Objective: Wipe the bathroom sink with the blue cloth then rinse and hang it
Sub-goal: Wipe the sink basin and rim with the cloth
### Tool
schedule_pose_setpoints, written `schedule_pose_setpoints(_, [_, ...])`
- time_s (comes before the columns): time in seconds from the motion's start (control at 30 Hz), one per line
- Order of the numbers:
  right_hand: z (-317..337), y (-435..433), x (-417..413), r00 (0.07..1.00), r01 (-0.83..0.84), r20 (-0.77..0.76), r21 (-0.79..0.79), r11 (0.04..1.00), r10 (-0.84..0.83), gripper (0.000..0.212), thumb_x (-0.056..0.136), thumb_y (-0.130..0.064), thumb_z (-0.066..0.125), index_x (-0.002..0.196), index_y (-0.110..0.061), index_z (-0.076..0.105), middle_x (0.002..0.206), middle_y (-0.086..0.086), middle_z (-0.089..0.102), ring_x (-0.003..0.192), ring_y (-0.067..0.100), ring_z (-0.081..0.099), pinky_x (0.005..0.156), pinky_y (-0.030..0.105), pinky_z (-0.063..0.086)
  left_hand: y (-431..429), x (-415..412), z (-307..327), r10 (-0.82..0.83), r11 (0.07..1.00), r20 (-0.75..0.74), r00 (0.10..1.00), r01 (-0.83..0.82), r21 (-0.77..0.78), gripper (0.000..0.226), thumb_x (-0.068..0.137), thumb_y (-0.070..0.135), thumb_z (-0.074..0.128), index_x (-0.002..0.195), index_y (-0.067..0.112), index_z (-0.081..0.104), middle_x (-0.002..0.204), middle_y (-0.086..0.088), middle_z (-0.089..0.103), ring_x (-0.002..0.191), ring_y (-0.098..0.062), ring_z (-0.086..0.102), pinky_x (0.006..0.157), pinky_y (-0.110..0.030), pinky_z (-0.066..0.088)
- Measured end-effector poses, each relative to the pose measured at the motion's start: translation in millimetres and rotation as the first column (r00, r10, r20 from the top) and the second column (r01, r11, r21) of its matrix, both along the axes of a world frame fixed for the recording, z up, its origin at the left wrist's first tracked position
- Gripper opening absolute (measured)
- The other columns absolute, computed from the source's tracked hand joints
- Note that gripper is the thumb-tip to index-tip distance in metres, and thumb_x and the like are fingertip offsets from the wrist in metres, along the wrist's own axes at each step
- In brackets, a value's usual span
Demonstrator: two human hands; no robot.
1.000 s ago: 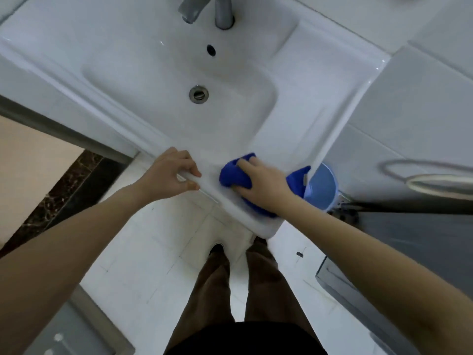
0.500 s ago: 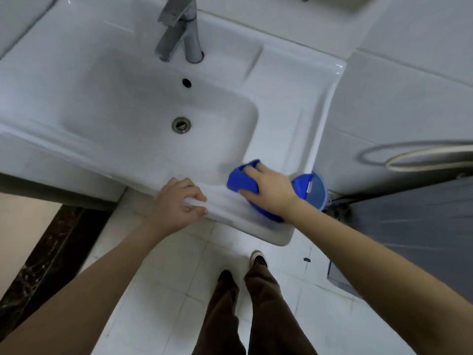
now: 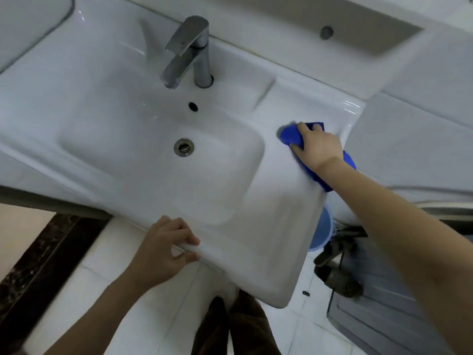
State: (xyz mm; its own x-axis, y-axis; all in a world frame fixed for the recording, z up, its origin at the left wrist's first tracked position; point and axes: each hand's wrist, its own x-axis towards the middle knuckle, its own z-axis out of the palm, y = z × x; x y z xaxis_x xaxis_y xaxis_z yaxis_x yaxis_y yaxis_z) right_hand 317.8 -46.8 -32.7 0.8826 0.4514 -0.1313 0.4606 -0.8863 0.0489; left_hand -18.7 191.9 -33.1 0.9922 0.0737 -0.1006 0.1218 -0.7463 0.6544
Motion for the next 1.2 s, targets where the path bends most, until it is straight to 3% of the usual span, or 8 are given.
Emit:
schedule_pose_setpoints(0.33, [-29,140,23,0.961,-0.277,0.04,0.183,0.943,0.275,0.043,0.095,-0.042,0.049,0.132,-0.02,0.047,0.128,0.015,0.049,0.064,0.033,0.053,0.053,0.033,0.035,0,-1,-5,0.047,0.998,-0.014,0.999,-0.048,-0.041,0.024,0.063,0.049,0.076,0.08,0.035,0.067,0.086,0.024,0.058,0.083,-0.002,0.049,0.072,-0.023,0.042])
schedule_pose_setpoints(0.47, [-26,111,10,0.969,-0.232,-0.029,0.239,0.943,0.246,0.046,0.095,-0.043,0.049,0.136,-0.021,0.044,0.124,0.014,0.05,0.07,0.035,0.057,0.055,0.033,0.036,1,-1,-3,0.052,0.998,-0.041,0.998,-0.053,-0.022,0.025,0.063,0.05,0.077,0.08,0.033,0.07,0.087,0.024,0.059,0.083,-0.003,0.049,0.074,-0.023,0.041])
schedule_pose_setpoints(0.6, [-24,41,-11,0.995,-0.042,-0.078,0.316,0.948,0.07,0.041,0.095,-0.046,0.049,0.124,-0.016,0.049,0.11,0.013,0.054,0.064,0.031,0.051,0.057,0.032,0.035,0,0,2,0.061,0.998,-0.054,0.997,-0.062,-0.026,0.025,0.061,0.048,0.078,0.08,0.034,0.071,0.086,0.023,0.058,0.083,-0.002,0.046,0.074,-0.024,0.04])
schedule_pose_setpoints(0.77, [-25,65,10,0.996,-0.091,0.011,0.314,0.945,0.092,0.042,0.096,-0.042,0.05,0.127,-0.013,0.049,0.116,0.018,0.052,0.065,0.036,0.056,0.056,0.034,0.038,0,-1,-2,0.064,0.997,-0.049,0.997,-0.066,-0.041,0.026,0.06,0.045,0.081,0.08,0.034,0.069,0.086,0.023,0.057,0.083,-0.002,0.047,0.073,-0.026,0.042])
schedule_pose_setpoints(0.9, [-33,147,34,0.969,-0.243,0.113,0.274,0.931,0.22,0.049,0.097,-0.042,0.046,0.138,-0.017,0.042,0.126,0.019,0.049,0.069,0.038,0.057,0.056,0.035,0.037,0,-5,-11,0.055,0.998,-0.027,0.998,-0.056,-0.039,0.027,0.062,0.047,0.079,0.084,0.037,0.066,0.088,0.026,0.056,0.085,0.0,0.047,0.077,-0.015,0.037])
schedule_pose_setpoints(1.0, [-30,183,40,0.971,-0.238,0.092,0.303,0.923,0.22,0.05,0.096,-0.047,0.043,0.138,-0.02,0.042,0.123,0.015,0.053,0.073,0.037,0.058,0.057,0.035,0.038,2,-5,-12,0.051,0.999,-0.021,0.998,-0.051,-0.018,0.026,0.064,0.05,0.076,0.084,0.037,0.066,0.09,0.026,0.056,0.086,0.001,0.046,0.077,-0.012,0.034])
schedule_pose_setpoints(1.13, [-28,135,28,0.916,-0.402,0.072,0.206,0.892,0.396,0.048,0.095,-0.044,0.048,0.136,-0.018,0.043,0.125,0.018,0.05,0.067,0.034,0.055,0.056,0.037,0.044,1,-4,-10,0.048,0.999,-0.041,0.998,-0.049,-0.018,0.026,0.063,0.047,0.079,0.083,0.037,0.065,0.089,0.025,0.056,0.085,0.001,0.045,0.076,-0.014,0.034])
schedule_pose_setpoints(1.2, [-28,96,6,0.946,-0.318,0.0,0.209,0.925,0.325,0.045,0.095,-0.042,0.05,0.132,-0.017,0.045,0.123,0.017,0.05,0.069,0.037,0.058,0.056,0.035,0.042,0,-3,-7,0.042,0.999,-0.049,0.998,-0.043,-0.02,0.027,0.061,0.042,0.083,0.082,0.036,0.067,0.087,0.024,0.056,0.084,0.001,0.044,0.075,-0.016,0.034])
